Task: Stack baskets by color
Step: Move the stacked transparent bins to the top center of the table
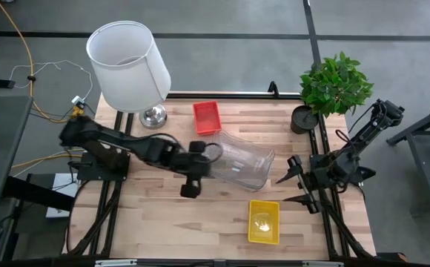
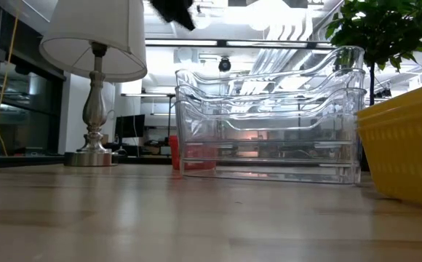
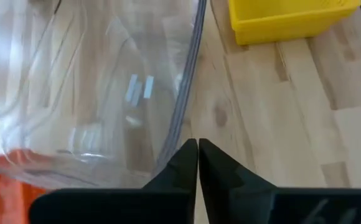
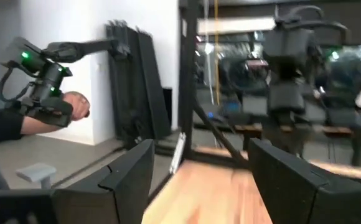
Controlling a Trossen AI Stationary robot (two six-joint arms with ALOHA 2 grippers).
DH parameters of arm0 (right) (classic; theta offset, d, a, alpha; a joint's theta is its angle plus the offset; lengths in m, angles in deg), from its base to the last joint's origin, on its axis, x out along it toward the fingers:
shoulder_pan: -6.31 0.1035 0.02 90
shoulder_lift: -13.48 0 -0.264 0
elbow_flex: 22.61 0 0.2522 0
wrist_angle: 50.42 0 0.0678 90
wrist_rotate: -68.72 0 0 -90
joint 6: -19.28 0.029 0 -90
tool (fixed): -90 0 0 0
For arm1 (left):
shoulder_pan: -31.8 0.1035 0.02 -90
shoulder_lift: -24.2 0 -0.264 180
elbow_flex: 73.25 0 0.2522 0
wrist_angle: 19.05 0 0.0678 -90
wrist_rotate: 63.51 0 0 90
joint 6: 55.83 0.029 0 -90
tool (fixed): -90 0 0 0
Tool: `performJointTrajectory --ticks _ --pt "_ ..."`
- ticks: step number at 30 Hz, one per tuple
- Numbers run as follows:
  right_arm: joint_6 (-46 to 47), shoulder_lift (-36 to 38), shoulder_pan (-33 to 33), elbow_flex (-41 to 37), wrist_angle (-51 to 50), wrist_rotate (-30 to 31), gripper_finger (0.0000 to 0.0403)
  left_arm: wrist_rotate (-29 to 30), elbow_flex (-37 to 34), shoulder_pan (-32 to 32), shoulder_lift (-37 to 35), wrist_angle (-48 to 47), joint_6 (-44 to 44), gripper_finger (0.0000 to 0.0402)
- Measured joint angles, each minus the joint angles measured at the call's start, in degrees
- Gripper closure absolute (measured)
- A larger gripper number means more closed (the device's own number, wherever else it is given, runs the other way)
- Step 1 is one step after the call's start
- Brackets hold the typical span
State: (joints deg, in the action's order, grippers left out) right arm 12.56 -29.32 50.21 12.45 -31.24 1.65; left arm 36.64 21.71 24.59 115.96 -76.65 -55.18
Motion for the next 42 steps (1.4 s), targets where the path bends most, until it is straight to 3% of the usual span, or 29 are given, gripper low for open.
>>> performJointTrajectory --ticks 4,9,13,16,21,23,27,33,42 --pt "4.9 -0.2 -0.5 0.0 -3.9 4.2 0.0155 1.9 -16.1 -0.9 -8.9 13.6 -2.4 0.0399" --pt "12.0 -4.5 -3.8 0.0 -3.0 4.6 0.0155 6.2 -31.8 -3.2 -19.0 31.7 -5.4 0.0401" --pt "17.0 -11.9 -6.8 1.6 -3.0 2.6 0.0171 14.6 -40.1 -6.3 -24.6 43.1 -8.2 0.0401" --pt "21.2 -19.5 -7.8 4.5 -4.6 3.8 0.0221 23.0 -44.7 -9.0 -27.0 49.9 -9.3 0.0401" --pt "23.3 -29.4 -6.6 11.4 -8.1 3.9 0.0363 35.6 -49.2 -13.4 -27.4 58.0 -11.0 0.0401" --pt "22.7 -33.0 -5.8 14.9 -8.8 4.2 0.0391 38.5 -49.6 -14.5 -27.3 59.0 -11.0 0.0401" --pt "25.3 -40.3 -5.1 21.5 -14.6 7.4 0.038 40.1 -49.6 -15.4 -27.5 59.2 -11.4 0.0401" --pt "29.8 -50.7 -6.5 31.0 -24.4 11.9 0.0397 39.7 -49.6 -16.3 -27.7 61.3 -8.6 0.0401" --pt "39.3 -57.6 -10.1 40.1 -43.6 18.2 0.0402 38.9 -49.6 -16.5 -27.7 61.5 -8.4 0.0401"
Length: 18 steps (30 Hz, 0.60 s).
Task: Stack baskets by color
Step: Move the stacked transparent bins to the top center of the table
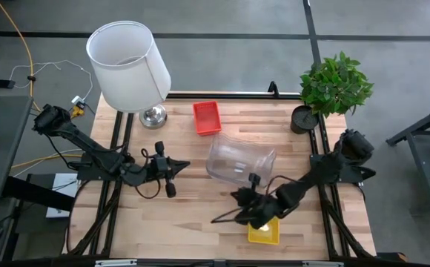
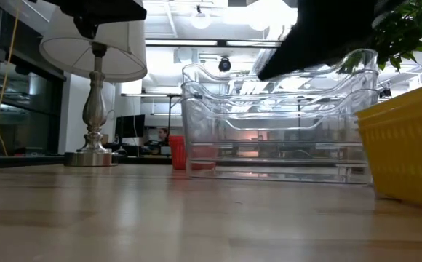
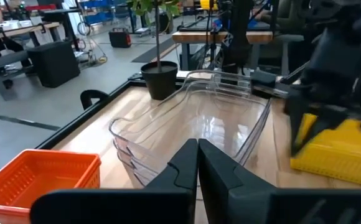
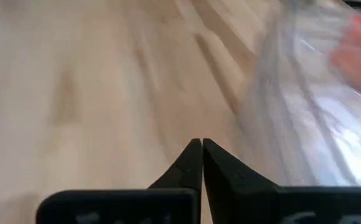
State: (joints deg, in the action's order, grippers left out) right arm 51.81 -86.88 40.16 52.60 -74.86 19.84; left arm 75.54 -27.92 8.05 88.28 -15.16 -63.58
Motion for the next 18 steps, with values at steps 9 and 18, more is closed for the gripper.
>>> performJointTrajectory --ticks 9,18 --pt "13.3 -0.4 -2.3 0.2 -18.2 7.7 0.0403 -0.5 0.0 0.0 0.0 -0.6 0.0 0.0401" --pt "26.2 -0.4 -4.8 0.2 -33.3 14.7 0.0403 -0.8 0.0 0.0 0.0 -0.7 -0.2 0.0401"
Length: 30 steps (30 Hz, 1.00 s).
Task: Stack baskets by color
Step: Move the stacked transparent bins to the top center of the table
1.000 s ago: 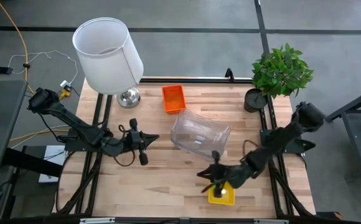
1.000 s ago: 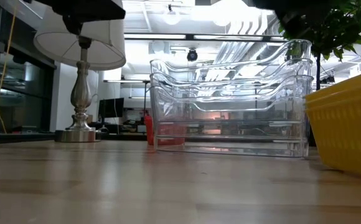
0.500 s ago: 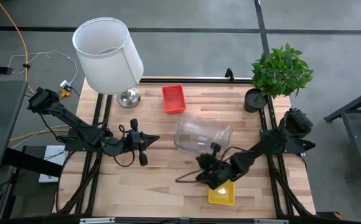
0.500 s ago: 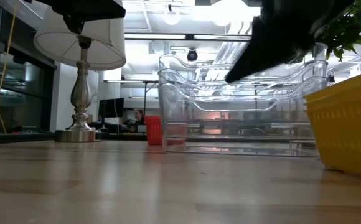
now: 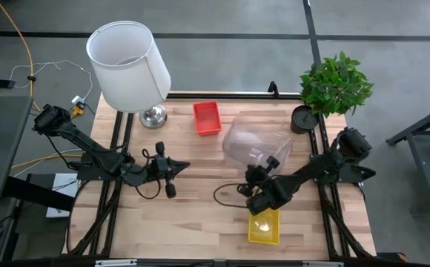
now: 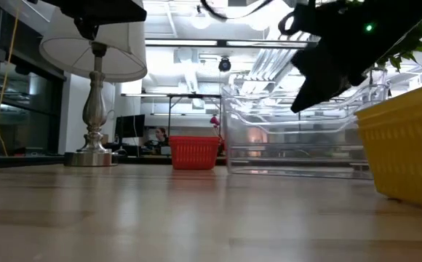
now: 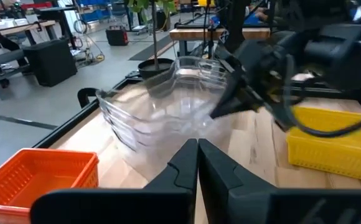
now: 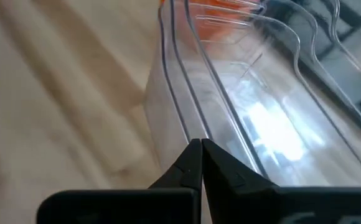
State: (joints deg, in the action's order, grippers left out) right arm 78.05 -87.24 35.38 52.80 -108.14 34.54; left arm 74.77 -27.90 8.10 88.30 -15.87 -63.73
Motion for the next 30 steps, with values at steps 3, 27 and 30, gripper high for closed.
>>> performJointTrajectory --ticks 3,27,30 --pt "2.5 0.0 -1.2 0.0 -4.0 1.2 0.0403 -0.7 0.0 0.0 0.0 -0.1 0.1 0.0401" --pt "-13.8 1.9 -0.4 0.0 -3.6 1.2 0.0403 -1.9 0.0 0.0 0.0 -0.2 0.0 0.0401" --pt "-13.6 3.1 3.6 0.0 -5.1 -1.7 0.0403 -2.7 0.0 0.0 0.0 -0.2 0.0 0.0401"
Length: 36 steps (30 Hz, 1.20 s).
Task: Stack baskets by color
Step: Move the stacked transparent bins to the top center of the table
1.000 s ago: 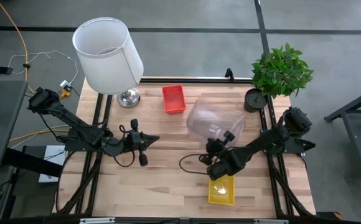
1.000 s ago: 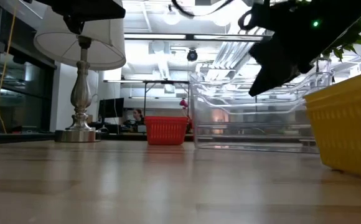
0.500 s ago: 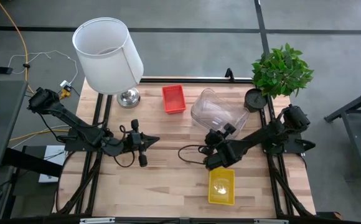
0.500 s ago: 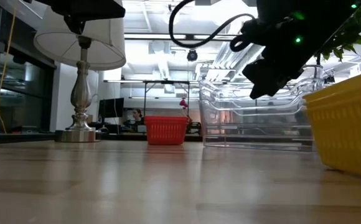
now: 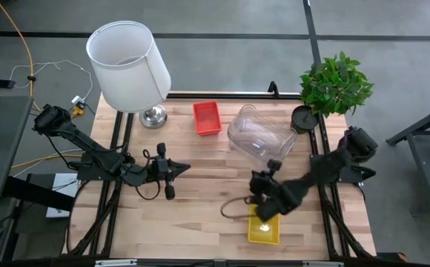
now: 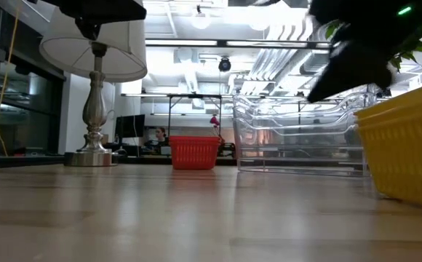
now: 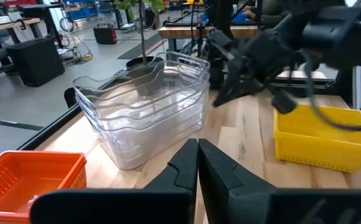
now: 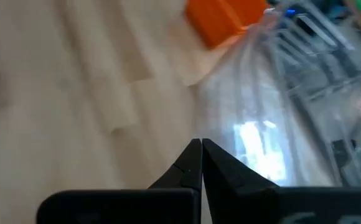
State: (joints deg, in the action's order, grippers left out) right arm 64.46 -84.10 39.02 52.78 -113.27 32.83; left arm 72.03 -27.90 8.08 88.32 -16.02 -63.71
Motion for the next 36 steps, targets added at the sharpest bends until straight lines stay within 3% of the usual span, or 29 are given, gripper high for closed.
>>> performJointTrajectory --ticks 7,12,17,22,28,36 --pt "8.3 2.2 9.9 -2.2 -3.1 -6.8 0.0403 -0.3 0.0 0.0 0.0 0.0 -0.4 0.0401" --pt "21.0 2.7 14.5 -7.2 -7.6 -11.3 0.0403 -0.3 0.0 0.0 0.0 0.1 -0.5 0.0401" --pt "33.6 2.8 14.5 -10.5 -15.7 -11.3 0.0403 -0.3 0.0 0.0 0.0 0.2 -0.5 0.0401" --pt "40.6 2.8 9.9 -10.8 -25.4 -10.2 0.0403 -0.3 0.0 0.0 0.0 0.2 -0.5 0.0401" --pt "38.2 2.8 1.4 -10.8 -26.3 -9.2 0.0403 -0.2 0.0 0.0 0.0 0.2 -0.5 0.0401" --pt "17.9 2.7 -7.2 -10.6 -5.8 -1.8 0.0403 -0.2 0.0 0.0 0.0 0.2 -0.5 0.0401"
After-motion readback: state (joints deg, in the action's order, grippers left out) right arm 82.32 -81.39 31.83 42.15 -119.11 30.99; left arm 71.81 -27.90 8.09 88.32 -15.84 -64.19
